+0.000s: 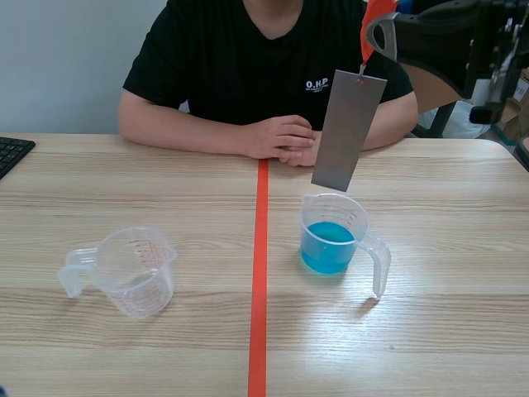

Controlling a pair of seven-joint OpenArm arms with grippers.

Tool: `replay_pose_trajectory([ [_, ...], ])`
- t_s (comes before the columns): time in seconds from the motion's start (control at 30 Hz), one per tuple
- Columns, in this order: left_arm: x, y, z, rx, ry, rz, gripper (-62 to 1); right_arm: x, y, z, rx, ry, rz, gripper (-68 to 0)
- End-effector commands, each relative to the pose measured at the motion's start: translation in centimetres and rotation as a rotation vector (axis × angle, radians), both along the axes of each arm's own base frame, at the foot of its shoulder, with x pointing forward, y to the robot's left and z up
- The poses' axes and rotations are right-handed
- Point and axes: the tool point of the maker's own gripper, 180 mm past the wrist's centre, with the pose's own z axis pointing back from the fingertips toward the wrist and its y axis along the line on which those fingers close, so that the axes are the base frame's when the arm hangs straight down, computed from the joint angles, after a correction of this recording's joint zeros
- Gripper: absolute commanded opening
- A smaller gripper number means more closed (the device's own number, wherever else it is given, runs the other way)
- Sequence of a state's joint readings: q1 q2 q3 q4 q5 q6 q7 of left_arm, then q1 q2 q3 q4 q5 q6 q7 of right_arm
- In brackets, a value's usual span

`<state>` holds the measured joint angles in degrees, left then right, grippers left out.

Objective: Do the redox reaction experiment.
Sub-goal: 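Raise the plate and point at it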

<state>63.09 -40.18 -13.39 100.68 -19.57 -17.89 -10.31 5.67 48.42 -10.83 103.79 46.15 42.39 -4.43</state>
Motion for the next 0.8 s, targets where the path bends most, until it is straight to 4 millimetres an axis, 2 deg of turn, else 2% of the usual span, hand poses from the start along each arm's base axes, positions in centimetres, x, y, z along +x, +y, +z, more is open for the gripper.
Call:
replay_pose_trajectory([
  [0.0, 2.2, -1.0, 1.9, -0.037, -0.097, -0.036, -56.3, 0.0, -0.3, 1.6, 0.014, -0.041, 0.004, -65.8],
  [0.1, 4.3, -2.3, 3.4, -0.054, -0.176, -0.123, -56.3, 0.0, -0.3, 1.6, 0.014, -0.041, 0.004, -65.8],
  [0.3, 7.1, -5.4, 5.3, -0.076, -0.27, -0.244, -56.3, 0.0, -0.3, 1.6, 0.014, -0.041, 0.004, -65.8],
  [0.63, 10.3, -12.1, 5.7, -0.053, -0.378, -0.369, -56.3, 0.0, -0.3, 1.6, 0.014, -0.041, 0.004, -65.8],
  [0.77, 11.6, -14.1, 5.8, -0.046, -0.423, -0.377, -56.3, 0.0, -0.3, 1.6, 0.014, -0.041, 0.004, -65.8],
])
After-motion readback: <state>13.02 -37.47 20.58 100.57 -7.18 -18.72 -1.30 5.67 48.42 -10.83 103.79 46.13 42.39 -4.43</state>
